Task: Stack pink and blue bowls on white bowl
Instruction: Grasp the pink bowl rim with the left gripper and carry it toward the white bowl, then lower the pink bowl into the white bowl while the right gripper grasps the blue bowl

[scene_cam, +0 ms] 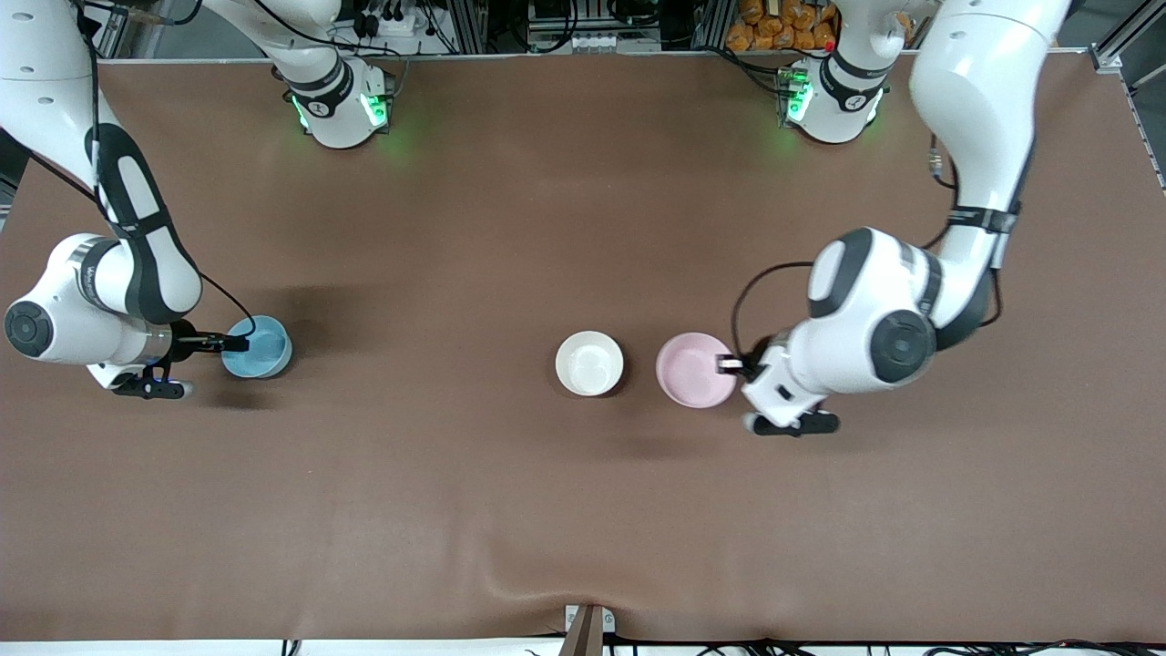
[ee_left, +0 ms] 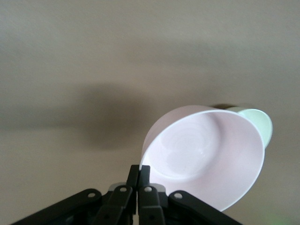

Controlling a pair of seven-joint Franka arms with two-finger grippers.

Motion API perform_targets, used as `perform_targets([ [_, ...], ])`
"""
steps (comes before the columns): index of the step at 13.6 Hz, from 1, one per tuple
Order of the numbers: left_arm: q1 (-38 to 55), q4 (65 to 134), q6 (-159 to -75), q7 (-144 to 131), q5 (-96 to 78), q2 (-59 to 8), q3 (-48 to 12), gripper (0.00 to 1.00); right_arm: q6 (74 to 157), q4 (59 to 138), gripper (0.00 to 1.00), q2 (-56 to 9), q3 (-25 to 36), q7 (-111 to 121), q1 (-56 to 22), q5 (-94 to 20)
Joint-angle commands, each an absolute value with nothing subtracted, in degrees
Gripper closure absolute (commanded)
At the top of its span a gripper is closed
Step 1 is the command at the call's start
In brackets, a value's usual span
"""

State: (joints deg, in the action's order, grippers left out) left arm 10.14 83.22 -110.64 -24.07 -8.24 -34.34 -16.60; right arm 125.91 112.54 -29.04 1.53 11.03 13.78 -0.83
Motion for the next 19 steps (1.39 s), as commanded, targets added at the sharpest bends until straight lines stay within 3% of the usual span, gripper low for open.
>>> perform_targets([
  [1, 14.0, 79.8, -111.4, -29.3, -9.1, -36.6, -16.1, 1.00, 126.6, 113.5, 1.00, -28.7, 1.2, 11.6, 14.4, -1.8],
  [7, 20.7, 78.7, -120.4, -35.5, -10.3, -41.0, -15.6, 1.00, 126.3, 113.4, 1.00, -27.4, 1.1, 11.9, 14.9, -2.9],
  [11, 23.0, 78.7, -124.8, -36.8, -10.4, -43.3, -15.6, 1.00, 124.3, 113.0, 1.00, -23.1, 1.0, 13.6, 15.4, -3.3],
  [19, 23.6, 79.5, -125.1, -35.9, -9.5, -43.9, -15.6, 1.00, 110.9, 112.9, 1.00, -13.7, 1.1, 13.7, 15.2, -14.6],
])
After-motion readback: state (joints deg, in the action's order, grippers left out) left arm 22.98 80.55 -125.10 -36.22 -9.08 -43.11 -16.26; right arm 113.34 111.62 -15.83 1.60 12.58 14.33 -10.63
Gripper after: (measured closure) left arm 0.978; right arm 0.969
